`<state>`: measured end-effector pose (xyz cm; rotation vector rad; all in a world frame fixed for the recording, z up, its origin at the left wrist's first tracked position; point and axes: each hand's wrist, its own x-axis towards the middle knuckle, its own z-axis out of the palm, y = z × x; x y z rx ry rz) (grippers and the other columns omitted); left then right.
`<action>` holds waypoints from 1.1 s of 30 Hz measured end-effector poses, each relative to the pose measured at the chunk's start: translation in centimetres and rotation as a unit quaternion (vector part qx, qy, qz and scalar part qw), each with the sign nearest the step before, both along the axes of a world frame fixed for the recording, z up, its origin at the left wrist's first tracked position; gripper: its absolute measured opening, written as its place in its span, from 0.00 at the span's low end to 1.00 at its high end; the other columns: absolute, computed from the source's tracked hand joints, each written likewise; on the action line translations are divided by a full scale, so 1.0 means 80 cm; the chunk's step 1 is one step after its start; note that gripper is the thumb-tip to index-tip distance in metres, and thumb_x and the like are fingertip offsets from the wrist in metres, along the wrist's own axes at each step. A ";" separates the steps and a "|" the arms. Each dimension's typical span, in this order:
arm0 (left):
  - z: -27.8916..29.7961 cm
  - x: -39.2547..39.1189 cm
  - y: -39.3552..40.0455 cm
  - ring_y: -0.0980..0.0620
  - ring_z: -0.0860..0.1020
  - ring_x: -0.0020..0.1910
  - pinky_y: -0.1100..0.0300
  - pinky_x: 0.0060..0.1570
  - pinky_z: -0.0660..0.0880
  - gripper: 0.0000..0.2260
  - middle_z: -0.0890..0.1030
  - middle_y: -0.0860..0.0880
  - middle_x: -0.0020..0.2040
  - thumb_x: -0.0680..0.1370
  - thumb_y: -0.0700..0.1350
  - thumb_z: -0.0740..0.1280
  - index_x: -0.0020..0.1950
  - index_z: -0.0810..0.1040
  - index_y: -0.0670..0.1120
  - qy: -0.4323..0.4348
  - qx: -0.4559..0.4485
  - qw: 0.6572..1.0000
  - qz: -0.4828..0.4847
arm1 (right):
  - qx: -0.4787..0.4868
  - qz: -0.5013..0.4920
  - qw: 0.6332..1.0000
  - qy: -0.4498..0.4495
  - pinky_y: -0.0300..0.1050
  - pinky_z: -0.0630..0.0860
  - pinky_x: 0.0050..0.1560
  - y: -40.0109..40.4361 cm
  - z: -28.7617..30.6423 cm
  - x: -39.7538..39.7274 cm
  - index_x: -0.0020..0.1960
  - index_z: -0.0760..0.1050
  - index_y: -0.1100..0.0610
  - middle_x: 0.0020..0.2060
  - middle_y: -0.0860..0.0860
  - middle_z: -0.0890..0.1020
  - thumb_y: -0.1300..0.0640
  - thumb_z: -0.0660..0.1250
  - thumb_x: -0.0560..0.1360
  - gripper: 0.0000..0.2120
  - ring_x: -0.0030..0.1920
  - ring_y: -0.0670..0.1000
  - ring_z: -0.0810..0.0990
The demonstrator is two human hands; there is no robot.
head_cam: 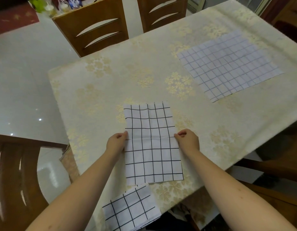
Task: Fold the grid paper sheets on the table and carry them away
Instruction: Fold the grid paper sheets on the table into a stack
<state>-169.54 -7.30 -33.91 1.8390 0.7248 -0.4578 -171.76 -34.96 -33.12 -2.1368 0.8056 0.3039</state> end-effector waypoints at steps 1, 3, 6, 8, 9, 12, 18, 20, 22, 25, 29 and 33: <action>0.004 0.003 -0.001 0.47 0.79 0.41 0.50 0.47 0.78 0.14 0.83 0.46 0.45 0.78 0.56 0.64 0.50 0.80 0.46 -0.011 0.016 1.000 -0.016 | 0.002 0.004 1.000 -0.001 0.40 0.69 0.35 0.000 0.000 -0.001 0.48 0.77 0.55 0.40 0.47 0.80 0.51 0.70 0.74 0.08 0.41 0.49 0.78; 0.010 0.009 -0.002 0.49 0.77 0.38 0.52 0.43 0.77 0.15 0.81 0.48 0.44 0.79 0.56 0.63 0.52 0.80 0.46 -0.036 0.042 0.997 -0.044 | 0.007 0.015 1.000 -0.004 0.38 0.69 0.35 0.001 -0.002 -0.003 0.49 0.77 0.55 0.40 0.47 0.80 0.52 0.70 0.74 0.08 0.40 0.48 0.78; 0.014 0.022 -0.004 0.51 0.77 0.40 0.57 0.39 0.73 0.17 0.81 0.49 0.49 0.79 0.57 0.63 0.58 0.78 0.46 -0.054 0.048 0.995 -0.069 | 0.006 0.035 0.999 -0.013 0.38 0.68 0.36 0.002 -0.005 -0.005 0.51 0.76 0.54 0.41 0.48 0.79 0.52 0.70 0.74 0.09 0.41 0.48 0.77; 0.015 0.035 -0.005 0.51 0.77 0.46 0.58 0.45 0.72 0.18 0.80 0.51 0.52 0.78 0.57 0.64 0.59 0.78 0.46 -0.061 0.042 0.994 -0.077 | 0.009 0.037 0.999 -0.017 0.40 0.69 0.39 0.002 -0.007 -0.005 0.52 0.76 0.54 0.43 0.48 0.79 0.52 0.70 0.74 0.09 0.43 0.48 0.77; 0.017 0.043 -0.006 0.51 0.76 0.49 0.57 0.48 0.72 0.18 0.79 0.52 0.52 0.78 0.57 0.65 0.59 0.79 0.46 -0.060 0.035 0.994 -0.079 | 0.013 0.035 0.999 -0.018 0.40 0.69 0.41 0.002 -0.008 -0.006 0.52 0.76 0.54 0.43 0.48 0.79 0.52 0.70 0.74 0.09 0.43 0.48 0.78; 0.025 0.065 -0.011 0.50 0.76 0.43 0.55 0.46 0.75 0.16 0.78 0.52 0.44 0.78 0.59 0.65 0.53 0.80 0.48 -0.027 0.006 0.996 -0.081 | 0.026 0.025 0.999 -0.029 0.39 0.71 0.41 0.001 -0.009 -0.006 0.52 0.77 0.54 0.42 0.47 0.80 0.54 0.70 0.74 0.08 0.43 0.47 0.78; 0.029 0.087 -0.017 0.50 0.71 0.29 0.62 0.30 0.66 0.07 0.75 0.47 0.35 0.77 0.47 0.69 0.46 0.78 0.43 0.026 -0.015 0.998 -0.060 | 0.029 0.023 0.998 -0.054 0.32 0.68 0.38 -0.001 -0.008 -0.002 0.51 0.79 0.55 0.43 0.48 0.82 0.58 0.68 0.74 0.07 0.42 0.46 0.77; 0.027 0.088 -0.014 0.50 0.75 0.32 0.62 0.30 0.69 0.08 0.80 0.46 0.40 0.76 0.45 0.71 0.51 0.79 0.43 0.016 -0.034 0.999 -0.026 | 0.025 0.020 0.998 -0.058 0.34 0.69 0.37 -0.001 -0.008 0.000 0.51 0.79 0.56 0.43 0.49 0.82 0.59 0.67 0.74 0.07 0.42 0.46 0.77; 0.022 0.088 -0.010 0.48 0.78 0.36 0.58 0.35 0.75 0.10 0.83 0.44 0.45 0.74 0.47 0.73 0.51 0.79 0.44 -0.005 -0.014 1.000 -0.008 | 0.025 0.017 0.998 -0.058 0.37 0.70 0.38 0.000 -0.009 0.000 0.51 0.79 0.56 0.43 0.49 0.82 0.59 0.67 0.74 0.07 0.41 0.47 0.78; 0.018 0.086 -0.007 0.48 0.78 0.39 0.53 0.44 0.77 0.11 0.82 0.46 0.46 0.74 0.52 0.72 0.51 0.78 0.46 -0.034 0.019 0.999 -0.006 | 0.021 0.018 0.998 -0.062 0.38 0.71 0.41 0.001 -0.011 0.000 0.52 0.79 0.56 0.44 0.49 0.82 0.58 0.67 0.75 0.07 0.44 0.48 0.79; 0.021 0.081 -0.008 0.50 0.73 0.35 0.55 0.40 0.74 0.11 0.76 0.50 0.39 0.81 0.56 0.62 0.55 0.75 0.50 -0.006 -0.019 1.000 -0.020 | 0.018 0.008 0.997 -0.071 0.39 0.71 0.47 0.000 -0.014 0.000 0.55 0.78 0.56 0.48 0.49 0.82 0.56 0.68 0.76 0.09 0.48 0.49 0.79; 0.014 0.074 0.000 0.43 0.81 0.47 0.47 0.51 0.80 0.10 0.83 0.46 0.48 0.79 0.48 0.66 0.57 0.80 0.44 -0.002 -0.047 0.999 -0.029 | -0.003 0.020 0.996 -0.089 0.39 0.70 0.47 0.001 -0.014 -0.005 0.57 0.77 0.57 0.50 0.50 0.80 0.56 0.68 0.76 0.10 0.48 0.48 0.78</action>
